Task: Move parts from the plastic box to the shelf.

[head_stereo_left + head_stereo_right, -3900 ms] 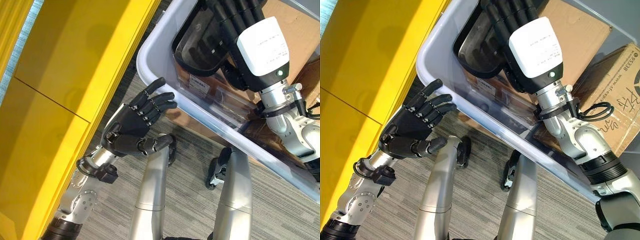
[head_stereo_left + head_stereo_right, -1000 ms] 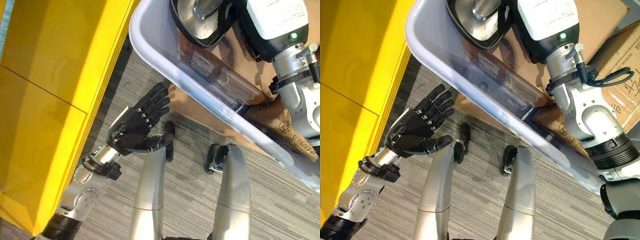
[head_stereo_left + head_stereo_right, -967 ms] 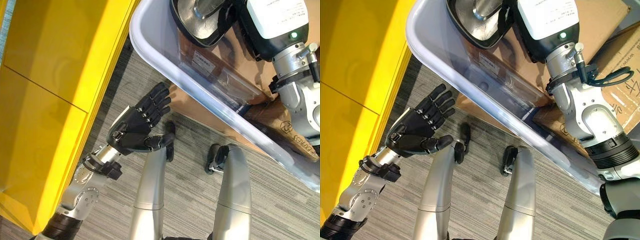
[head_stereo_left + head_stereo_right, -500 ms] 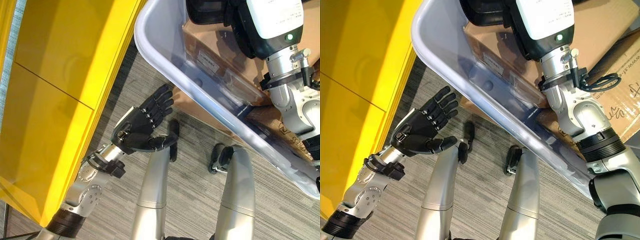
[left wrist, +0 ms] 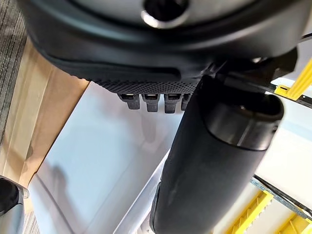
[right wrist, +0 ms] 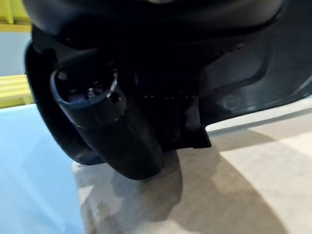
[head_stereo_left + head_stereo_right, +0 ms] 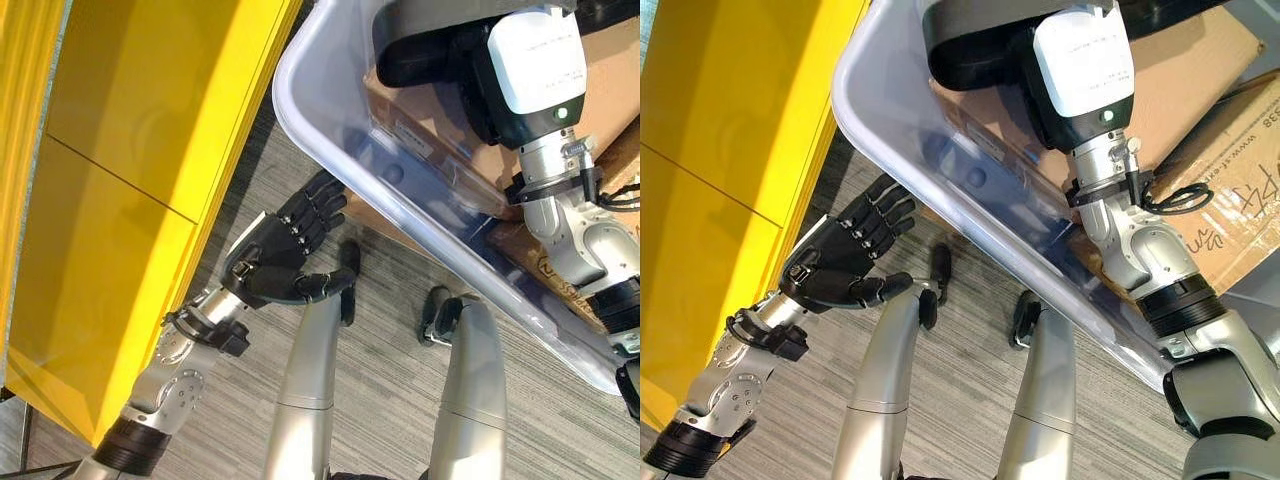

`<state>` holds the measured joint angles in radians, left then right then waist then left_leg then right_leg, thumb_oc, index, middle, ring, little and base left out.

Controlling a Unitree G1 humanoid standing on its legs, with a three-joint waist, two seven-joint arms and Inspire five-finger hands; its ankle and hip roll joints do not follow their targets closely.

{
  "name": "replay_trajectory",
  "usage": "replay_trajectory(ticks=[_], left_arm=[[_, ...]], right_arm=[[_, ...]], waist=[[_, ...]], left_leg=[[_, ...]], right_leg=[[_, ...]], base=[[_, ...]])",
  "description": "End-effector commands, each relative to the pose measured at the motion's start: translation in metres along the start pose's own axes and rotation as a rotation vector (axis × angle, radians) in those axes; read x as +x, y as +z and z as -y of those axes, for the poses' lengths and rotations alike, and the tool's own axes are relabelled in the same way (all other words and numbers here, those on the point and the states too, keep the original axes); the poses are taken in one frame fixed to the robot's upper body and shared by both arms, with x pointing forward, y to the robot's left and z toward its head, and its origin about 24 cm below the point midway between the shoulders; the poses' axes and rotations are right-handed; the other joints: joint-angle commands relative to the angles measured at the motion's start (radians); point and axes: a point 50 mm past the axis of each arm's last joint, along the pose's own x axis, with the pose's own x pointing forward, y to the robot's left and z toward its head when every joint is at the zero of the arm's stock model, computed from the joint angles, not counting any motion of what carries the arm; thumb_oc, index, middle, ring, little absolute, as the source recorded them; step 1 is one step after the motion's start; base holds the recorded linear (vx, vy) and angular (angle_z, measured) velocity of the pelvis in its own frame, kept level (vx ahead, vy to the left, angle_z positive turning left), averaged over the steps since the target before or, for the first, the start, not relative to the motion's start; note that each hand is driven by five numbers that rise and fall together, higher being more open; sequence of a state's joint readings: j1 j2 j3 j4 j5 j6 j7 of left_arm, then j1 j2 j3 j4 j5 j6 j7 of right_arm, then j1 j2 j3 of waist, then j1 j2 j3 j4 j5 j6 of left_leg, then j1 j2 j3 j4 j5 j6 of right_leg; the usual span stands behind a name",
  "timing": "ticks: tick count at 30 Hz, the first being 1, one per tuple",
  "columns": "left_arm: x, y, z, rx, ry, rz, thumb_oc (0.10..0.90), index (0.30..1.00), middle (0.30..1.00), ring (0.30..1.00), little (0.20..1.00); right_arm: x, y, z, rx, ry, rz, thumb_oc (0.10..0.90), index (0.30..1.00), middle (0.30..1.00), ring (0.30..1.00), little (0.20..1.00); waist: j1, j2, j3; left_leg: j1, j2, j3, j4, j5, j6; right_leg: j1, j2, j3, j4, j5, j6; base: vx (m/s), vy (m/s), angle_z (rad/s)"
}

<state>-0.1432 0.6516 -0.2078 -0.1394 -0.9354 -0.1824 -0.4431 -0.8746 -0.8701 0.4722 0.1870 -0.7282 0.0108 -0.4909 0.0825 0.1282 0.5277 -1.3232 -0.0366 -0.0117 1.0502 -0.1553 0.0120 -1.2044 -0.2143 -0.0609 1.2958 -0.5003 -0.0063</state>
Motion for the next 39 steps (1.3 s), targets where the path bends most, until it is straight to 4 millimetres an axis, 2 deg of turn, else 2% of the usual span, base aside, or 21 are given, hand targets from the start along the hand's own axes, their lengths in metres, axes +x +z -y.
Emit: replay_trajectory(ticks=[1, 2, 3, 7, 17, 34, 39], left_arm=[[0.005, 0.029, 0.019, 0.063, -0.117, 0.191, 0.9, 1.0, 1.0, 1.0, 1.0], [0.005, 0.029, 0.019, 0.062, -0.117, 0.192, 0.9, 1.0, 1.0, 1.0, 1.0], [0.005, 0.029, 0.02, 0.058, -0.116, 0.194, 0.9, 1.0, 1.0, 1.0, 1.0], [0.004, 0.027, 0.023, 0.056, -0.116, 0.202, 0.9, 1.0, 1.0, 1.0, 1.0], [0.0, 0.026, 0.023, 0.054, -0.106, 0.216, 0.9, 1.0, 1.0, 1.0, 1.0], [-0.008, 0.024, 0.017, 0.042, -0.12, 0.236, 0.9, 1.0, 1.0, 1.0, 1.0], [-0.01, 0.024, 0.016, 0.037, -0.122, 0.233, 0.9, 1.0, 1.0, 1.0, 1.0]], right_arm=[[-0.031, 0.004, -0.028, 0.004, 0.192, 0.013, 0.52, 0.467, 0.467, 0.467, 0.467], [-0.032, 0.005, -0.026, -0.005, 0.18, 0.01, 0.731, 0.764, 0.764, 0.764, 0.764], [-0.033, 0.008, -0.025, 0.006, 0.154, 0.015, 0.9, 1.0, 1.0, 1.0, 1.0], [-0.033, 0.016, -0.014, 0.039, 0.071, 0.014, 0.9, 1.0, 1.0, 1.0, 1.0], [-0.033, 0.032, 0.011, 0.037, 0.044, 0.1, 0.9, 1.0, 1.0, 1.0, 1.0], [-0.03, 0.037, 0.038, -0.074, -0.02, 0.193, 0.9, 1.0, 1.0, 1.0, 1.0], [-0.023, 0.037, 0.048, -0.176, -0.016, 0.241, 0.9, 1.0, 1.0, 1.0, 1.0]], waist=[[-0.027, 0.024, -0.008], [-0.031, 0.023, -0.008], [-0.036, 0.022, -0.008], [-0.053, 0.014, -0.008], [-0.088, -0.007, -0.008], [-0.121, -0.023, -0.008], [-0.12, -0.023, -0.008]], left_leg=[[0.093, 0.066, 0.017, -0.14, -0.032, 0.027], [0.102, 0.069, 0.018, -0.155, -0.027, 0.025], [0.113, 0.073, 0.022, -0.175, -0.019, 0.023], [0.167, 0.082, 0.029, -0.245, 0.0, 0.011], [0.282, 0.112, 0.049, -0.383, 0.05, -0.02], [0.394, 0.117, 0.072, -0.468, 0.078, -0.039], [0.406, 0.116, 0.074, -0.476, 0.081, -0.042]], right_leg=[[0.011, 0.041, 0.004, -0.015, 0.006, -0.023], [0.018, 0.044, 0.006, -0.027, 0.008, -0.022], [0.027, 0.047, 0.006, -0.047, 0.015, -0.021], [0.07, 0.062, 0.01, -0.119, 0.039, -0.015], [0.165, 0.087, 0.005, -0.249, 0.086, -0.003], [0.274, 0.116, 0.0, -0.377, 0.137, 0.001], [0.288, 0.119, -0.001, -0.394, 0.146, 0.001]], base=[[-0.06, 0.024, -0.03], [-0.07, 0.028, -0.03], [-0.08, 0.033, -0.06], [-0.08, 0.041, -0.08], [-0.05, 0.033, -0.1], [-0.02, 0.023, -0.07], [0.0, 0.024, -0.02]])
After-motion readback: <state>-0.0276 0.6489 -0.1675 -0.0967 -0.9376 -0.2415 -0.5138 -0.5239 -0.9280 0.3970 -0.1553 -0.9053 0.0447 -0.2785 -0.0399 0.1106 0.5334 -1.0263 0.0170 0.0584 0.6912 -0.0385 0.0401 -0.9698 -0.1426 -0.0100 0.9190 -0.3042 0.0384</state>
